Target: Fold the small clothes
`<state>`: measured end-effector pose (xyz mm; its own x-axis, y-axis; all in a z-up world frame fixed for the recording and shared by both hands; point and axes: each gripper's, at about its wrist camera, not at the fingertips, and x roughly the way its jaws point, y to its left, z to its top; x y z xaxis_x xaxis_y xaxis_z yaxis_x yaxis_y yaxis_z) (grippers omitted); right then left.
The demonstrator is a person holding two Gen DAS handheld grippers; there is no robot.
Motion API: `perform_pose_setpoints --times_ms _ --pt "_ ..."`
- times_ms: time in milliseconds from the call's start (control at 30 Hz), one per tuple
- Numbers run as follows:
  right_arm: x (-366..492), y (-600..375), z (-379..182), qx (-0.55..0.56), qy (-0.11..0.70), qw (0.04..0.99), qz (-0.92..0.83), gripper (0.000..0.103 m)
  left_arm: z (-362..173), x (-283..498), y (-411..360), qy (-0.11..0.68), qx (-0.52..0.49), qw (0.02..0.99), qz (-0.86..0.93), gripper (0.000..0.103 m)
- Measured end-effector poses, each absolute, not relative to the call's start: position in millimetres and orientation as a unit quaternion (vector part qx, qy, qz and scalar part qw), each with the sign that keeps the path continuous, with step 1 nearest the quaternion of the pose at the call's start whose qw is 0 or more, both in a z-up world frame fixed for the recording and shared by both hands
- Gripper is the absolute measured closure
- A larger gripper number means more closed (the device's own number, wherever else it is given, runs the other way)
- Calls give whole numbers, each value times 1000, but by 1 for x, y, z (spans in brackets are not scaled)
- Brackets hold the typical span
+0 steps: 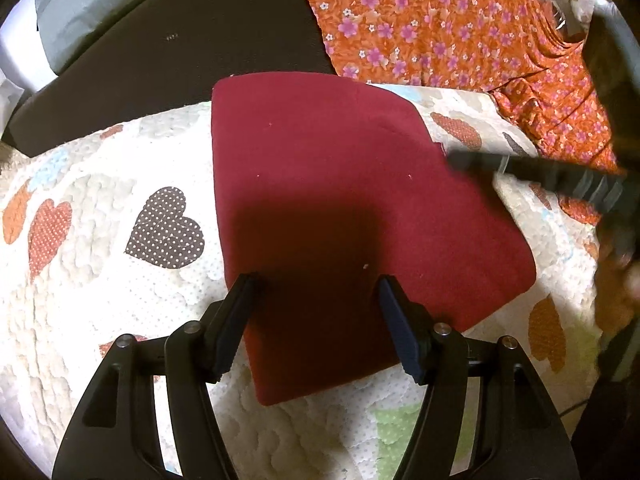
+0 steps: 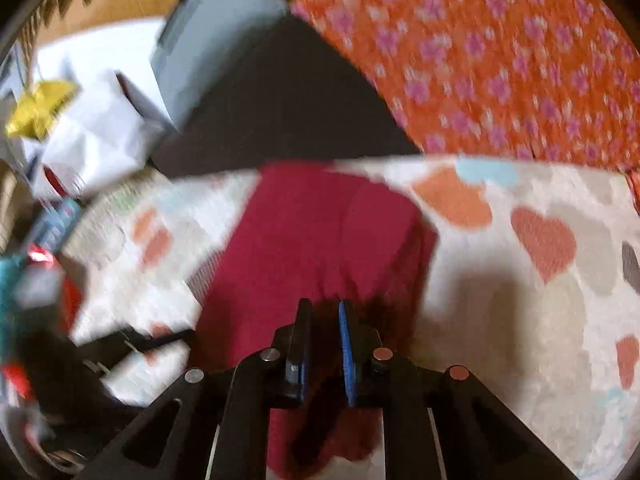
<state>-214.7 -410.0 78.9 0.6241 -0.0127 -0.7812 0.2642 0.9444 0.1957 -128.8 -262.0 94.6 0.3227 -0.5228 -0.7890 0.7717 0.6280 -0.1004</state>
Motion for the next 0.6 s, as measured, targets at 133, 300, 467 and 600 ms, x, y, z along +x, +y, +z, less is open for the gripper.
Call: perform_pose_setpoints --times_ms 133,300,467,600 --pt "-222 -416 75 180 421 885 -85 91 96 -128 -262 418 151 804 -396 39" --pt "-240 -398 112 161 392 902 -76 91 100 -125 -260 416 144 810 -388 39" --pt "-242 -383 97 161 406 897 -60 91 100 -121 -259 417 135 814 -382 39" --pt "-237 -387 65 167 449 875 -65 91 100 -117 -258 426 125 810 -384 39"
